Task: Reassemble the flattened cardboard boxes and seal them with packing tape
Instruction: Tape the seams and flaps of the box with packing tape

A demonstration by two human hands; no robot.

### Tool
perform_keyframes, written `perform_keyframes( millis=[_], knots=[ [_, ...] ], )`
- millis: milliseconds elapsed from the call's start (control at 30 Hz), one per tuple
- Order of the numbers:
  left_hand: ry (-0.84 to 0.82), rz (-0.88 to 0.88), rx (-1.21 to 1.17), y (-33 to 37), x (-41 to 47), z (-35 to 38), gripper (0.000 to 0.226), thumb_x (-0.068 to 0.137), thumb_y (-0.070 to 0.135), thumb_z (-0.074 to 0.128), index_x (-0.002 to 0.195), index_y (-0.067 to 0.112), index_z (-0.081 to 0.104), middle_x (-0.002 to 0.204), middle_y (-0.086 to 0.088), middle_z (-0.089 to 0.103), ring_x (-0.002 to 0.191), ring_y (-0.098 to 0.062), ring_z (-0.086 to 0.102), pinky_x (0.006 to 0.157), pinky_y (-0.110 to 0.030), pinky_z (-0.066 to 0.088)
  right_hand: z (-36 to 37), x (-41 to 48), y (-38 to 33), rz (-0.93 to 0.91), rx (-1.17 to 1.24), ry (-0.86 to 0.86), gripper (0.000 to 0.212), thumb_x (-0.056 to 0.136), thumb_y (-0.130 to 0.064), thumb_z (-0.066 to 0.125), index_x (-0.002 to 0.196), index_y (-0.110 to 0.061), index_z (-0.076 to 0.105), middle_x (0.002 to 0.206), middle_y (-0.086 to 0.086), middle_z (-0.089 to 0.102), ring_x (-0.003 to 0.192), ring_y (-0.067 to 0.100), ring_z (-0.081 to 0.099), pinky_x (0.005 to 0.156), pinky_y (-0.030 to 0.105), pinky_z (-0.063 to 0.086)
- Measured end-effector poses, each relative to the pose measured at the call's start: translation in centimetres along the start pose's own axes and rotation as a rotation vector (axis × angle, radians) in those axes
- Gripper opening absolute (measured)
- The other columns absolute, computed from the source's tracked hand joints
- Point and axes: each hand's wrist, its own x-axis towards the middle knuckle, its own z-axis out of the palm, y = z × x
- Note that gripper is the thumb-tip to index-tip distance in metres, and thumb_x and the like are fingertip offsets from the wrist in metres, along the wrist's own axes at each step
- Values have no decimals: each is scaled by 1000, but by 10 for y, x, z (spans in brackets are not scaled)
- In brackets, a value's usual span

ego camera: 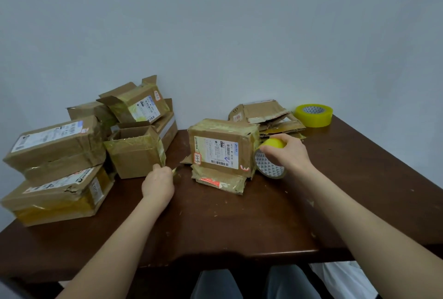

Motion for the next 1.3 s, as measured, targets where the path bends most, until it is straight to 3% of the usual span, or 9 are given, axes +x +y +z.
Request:
perform_keyframes(
  millis=[133, 300, 433, 600, 667, 833, 1000, 1133, 1300],
  knots=[
    [137, -34, -105, -3, -28, -29, 17, 95, 15, 49, 106, 5, 57, 112, -13, 44, 82, -27, 56, 59, -32, 44, -4, -3, 0, -20, 14, -35, 60, 72, -43, 79, 124, -23, 58, 116, 0, 58, 106, 20, 57, 90, 42, 52],
    [417, 279, -472, 58, -39, -84, 26, 99, 26, 44, 107, 5, 57, 101, -6, 47, 76, -16, 47, 66, -27, 36, -13, -1, 4, -21, 35, -101, 66, 69, -47, 81, 125, -22, 56, 115, 2, 60, 99, 20, 62, 84, 40, 55],
    [278, 461, -574, 137, -26, -104, 33, 101, 33, 39, 111, 8, 57, 106, -5, 53, 91, -17, 51, 78, -30, 40, -17, 1, 11, -11, 65, -117, 48, 84, -51, 65, 119, -17, 61, 101, 0, 66, 77, 11, 65, 61, 25, 51],
    [96, 516, -570, 191, -14, -81, 34, 102, 34, 31, 115, 10, 50, 108, -13, 61, 104, -32, 57, 80, -40, 46, -21, 8, 17, 19, 51, -156, 32, 84, -41, 66, 106, -19, 69, 91, -2, 71, 83, 15, 68, 73, 32, 55],
    [94, 481, -522, 187, -17, -69, 37, 103, 35, 27, 122, 11, 47, 103, -13, 63, 95, -33, 59, 75, -38, 44, -26, 10, 19, -22, -40, -189, 27, 82, -41, 68, 98, -19, 70, 92, -1, 69, 87, 15, 64, 71, 29, 48],
    [206, 460, -526, 166, -24, -55, 28, 103, 35, 28, 91, 13, 42, 77, -4, 52, 72, -24, 49, 65, -34, 33, -40, 9, 13, -95, -191, -242, 22, 85, -39, 67, 78, -18, 65, 68, -5, 59, 67, 13, 55, 62, 29, 42],
    [250, 496, -565, 162, -31, -54, 26, 103, 33, 29, 92, 14, 43, 69, 2, 47, 67, -22, 50, 63, -37, 41, -45, 3, 11, -103, -271, -176, 18, 88, -42, 59, 77, -28, 57, 79, -6, 58, 84, 21, 58, 76, 37, 46],
    [257, 491, -612, 158, -40, -52, 26, 103, 32, 33, 92, 12, 46, 68, 0, 50, 63, -22, 50, 62, -39, 44, -46, -10, 22, -26, -410, -107, 26, 89, -46, 54, 105, -27, 61, 106, 4, 62, 100, 27, 57, 75, 33, 41],
    [324, 480, -820, 151, -49, -50, 25, 98, 27, 51, 110, 12, 66, 92, 3, 60, 82, -8, 49, 69, -14, 32, -36, -20, 21, -43, -366, -50, 40, 89, -43, 55, 127, -31, 50, 124, 1, 62, 110, 28, 58, 85, 37, 48]
  ],
)
